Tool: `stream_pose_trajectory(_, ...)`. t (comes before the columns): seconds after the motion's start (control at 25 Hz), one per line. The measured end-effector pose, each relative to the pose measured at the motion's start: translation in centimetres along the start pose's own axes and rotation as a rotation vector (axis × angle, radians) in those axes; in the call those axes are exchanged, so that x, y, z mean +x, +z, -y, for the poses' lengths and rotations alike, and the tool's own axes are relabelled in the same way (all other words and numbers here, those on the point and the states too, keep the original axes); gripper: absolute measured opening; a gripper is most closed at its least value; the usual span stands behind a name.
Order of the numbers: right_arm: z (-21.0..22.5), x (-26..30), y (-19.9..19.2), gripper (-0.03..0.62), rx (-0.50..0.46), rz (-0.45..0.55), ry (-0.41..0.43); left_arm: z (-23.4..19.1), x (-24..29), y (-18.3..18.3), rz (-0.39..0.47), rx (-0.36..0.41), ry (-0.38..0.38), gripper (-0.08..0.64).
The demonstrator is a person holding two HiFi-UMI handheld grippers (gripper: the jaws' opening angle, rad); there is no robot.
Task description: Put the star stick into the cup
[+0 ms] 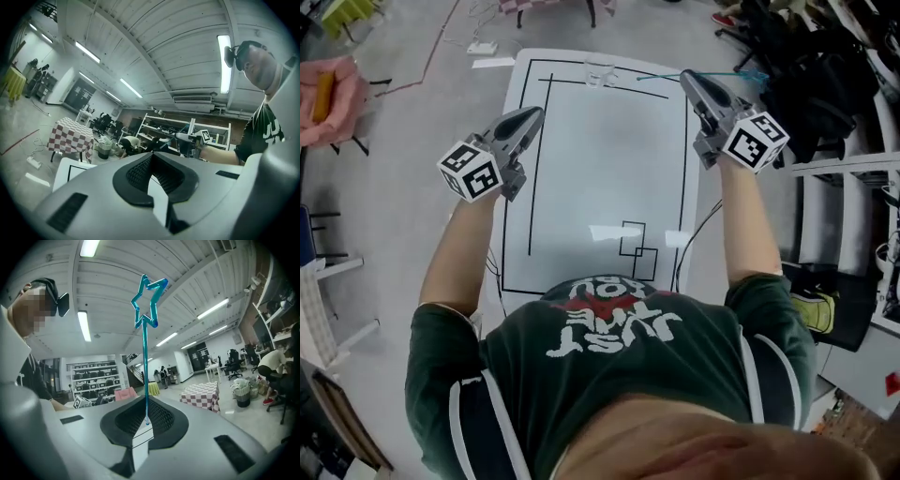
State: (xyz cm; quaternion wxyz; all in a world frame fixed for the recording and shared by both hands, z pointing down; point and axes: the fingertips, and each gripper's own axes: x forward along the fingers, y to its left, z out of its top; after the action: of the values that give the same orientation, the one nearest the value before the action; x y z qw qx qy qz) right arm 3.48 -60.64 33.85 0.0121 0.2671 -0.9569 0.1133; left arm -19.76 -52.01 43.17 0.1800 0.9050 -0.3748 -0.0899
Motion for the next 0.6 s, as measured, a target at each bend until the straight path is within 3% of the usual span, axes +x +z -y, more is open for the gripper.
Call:
stream_pose_trajectory(0.36,7.4,11.3,-4.5,0.043,-0.012,-0.066,0.025,-9.9,5.7,-3.0,-0.024,-0.007,0.013,0.011)
stream_pose_trajectory(0.6,10.1,15.5,-8.8,0.043,0.006,-0.122,0.056,-13.3,9.2,-6.1,-0.052,-0.021,0.002,0.009)
